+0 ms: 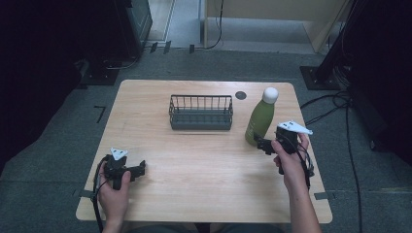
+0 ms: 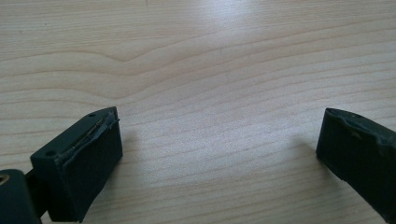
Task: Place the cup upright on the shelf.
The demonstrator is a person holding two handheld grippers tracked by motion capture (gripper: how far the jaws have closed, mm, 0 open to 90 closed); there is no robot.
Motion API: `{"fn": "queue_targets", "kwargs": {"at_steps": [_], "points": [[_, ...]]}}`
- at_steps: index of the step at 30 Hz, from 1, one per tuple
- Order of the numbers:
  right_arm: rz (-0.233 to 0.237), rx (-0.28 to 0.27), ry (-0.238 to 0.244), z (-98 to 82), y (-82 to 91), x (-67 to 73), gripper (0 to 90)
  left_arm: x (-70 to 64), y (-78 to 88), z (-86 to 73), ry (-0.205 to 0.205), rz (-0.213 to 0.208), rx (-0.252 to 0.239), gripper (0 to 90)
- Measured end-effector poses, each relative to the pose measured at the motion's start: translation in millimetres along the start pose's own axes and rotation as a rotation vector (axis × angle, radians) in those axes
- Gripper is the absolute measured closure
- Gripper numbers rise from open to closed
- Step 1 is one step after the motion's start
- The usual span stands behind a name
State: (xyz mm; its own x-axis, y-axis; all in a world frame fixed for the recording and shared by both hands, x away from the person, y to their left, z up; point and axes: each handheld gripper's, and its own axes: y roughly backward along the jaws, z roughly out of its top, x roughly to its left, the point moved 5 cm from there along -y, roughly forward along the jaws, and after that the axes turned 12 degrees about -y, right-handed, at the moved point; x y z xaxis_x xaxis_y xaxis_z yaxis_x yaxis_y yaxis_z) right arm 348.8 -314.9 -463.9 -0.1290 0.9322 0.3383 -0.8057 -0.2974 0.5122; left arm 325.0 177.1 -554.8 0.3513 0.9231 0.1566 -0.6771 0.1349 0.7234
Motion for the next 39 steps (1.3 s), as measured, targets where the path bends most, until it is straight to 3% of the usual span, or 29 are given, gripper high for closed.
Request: {"fn": "queue_targets", "kwargs": {"at_steps": [10,18,23,39], "points": [[-0.013,-0.021,-0.014,11.3,-17.8,6.6,4.9,0.1,0.1,-0.1,-0.002,0.0,0.001,0.9],[-0.063,-0.065,-0.009,20.9,-29.6,6.5,12.7,0.0,-0.1,0.1,0.001,0.0,-0.001,0.9],[-0.056,-0.084,-0.01,22.9,-33.6,6.7,15.5,0.1,0.1,-0.1,-0.002,0.0,0.001,0.9],[-0.072,-0.083,0.059,24.4,-38.2,9.4,20.5,0.0,0.0,0.1,0.0,0.0,0.0,0.9]]}}
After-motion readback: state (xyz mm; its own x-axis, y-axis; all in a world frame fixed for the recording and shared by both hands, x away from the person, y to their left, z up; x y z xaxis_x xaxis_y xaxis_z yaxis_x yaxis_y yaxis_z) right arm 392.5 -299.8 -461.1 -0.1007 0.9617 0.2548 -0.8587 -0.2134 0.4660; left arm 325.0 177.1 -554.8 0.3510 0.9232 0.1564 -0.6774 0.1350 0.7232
